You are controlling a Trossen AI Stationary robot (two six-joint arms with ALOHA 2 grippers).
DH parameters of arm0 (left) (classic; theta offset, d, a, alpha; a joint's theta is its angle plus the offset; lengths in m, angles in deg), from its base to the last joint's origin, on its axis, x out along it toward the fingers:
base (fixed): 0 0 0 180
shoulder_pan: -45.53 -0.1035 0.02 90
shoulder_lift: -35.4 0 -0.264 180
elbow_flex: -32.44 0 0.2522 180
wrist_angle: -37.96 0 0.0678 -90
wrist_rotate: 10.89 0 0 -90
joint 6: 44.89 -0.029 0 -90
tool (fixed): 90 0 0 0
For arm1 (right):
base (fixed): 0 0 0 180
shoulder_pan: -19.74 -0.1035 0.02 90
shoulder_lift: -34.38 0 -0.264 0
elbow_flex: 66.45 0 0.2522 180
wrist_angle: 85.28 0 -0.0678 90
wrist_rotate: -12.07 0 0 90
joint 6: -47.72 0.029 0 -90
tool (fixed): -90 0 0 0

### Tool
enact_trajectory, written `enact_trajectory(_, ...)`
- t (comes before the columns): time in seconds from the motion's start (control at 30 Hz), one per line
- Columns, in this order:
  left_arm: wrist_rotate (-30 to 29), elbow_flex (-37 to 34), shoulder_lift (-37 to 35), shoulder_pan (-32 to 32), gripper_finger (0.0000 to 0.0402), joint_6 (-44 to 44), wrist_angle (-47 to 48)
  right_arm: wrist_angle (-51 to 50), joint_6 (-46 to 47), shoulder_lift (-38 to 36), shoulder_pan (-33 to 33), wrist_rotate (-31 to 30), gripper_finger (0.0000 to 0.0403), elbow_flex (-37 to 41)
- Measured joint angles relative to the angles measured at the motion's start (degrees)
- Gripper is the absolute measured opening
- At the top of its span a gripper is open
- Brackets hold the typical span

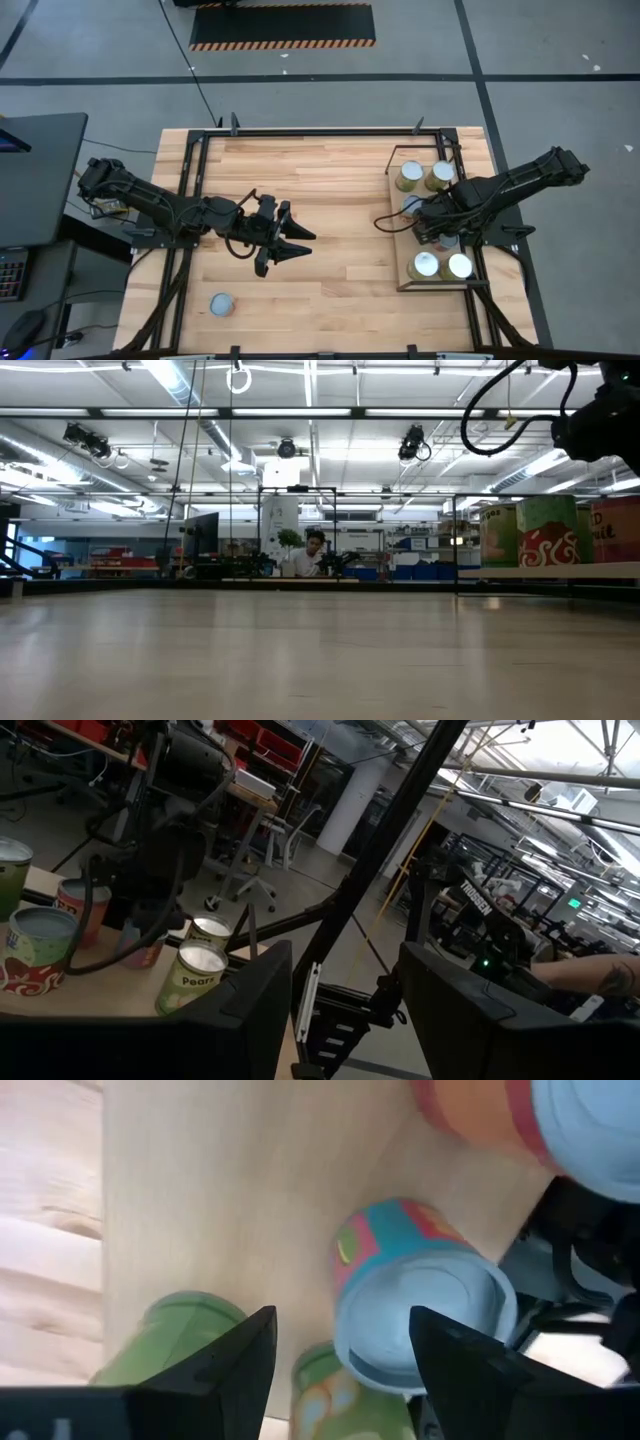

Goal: Pick and place cans onto a shelf
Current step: Put the canned corn on the shelf, then put the small canned oranges on the shelf

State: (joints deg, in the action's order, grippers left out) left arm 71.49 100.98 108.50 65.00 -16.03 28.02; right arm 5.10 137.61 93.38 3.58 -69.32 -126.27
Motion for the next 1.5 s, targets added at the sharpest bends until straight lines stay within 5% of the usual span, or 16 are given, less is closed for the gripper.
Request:
enact_trajectory(1.07,0.0,0.0,-0.02,0.31,0.0192,-0.03,-0.02,2.77,1.24,-0.04,0.0,2.99,0.0235,3.57)
enact_trajectory(1.5,-0.22,0.0,-0.09,-1.4,0.0192,-2.49,0.02,-4.4,0.13,-0.02,0.0,0.88,0.0235,-6.23)
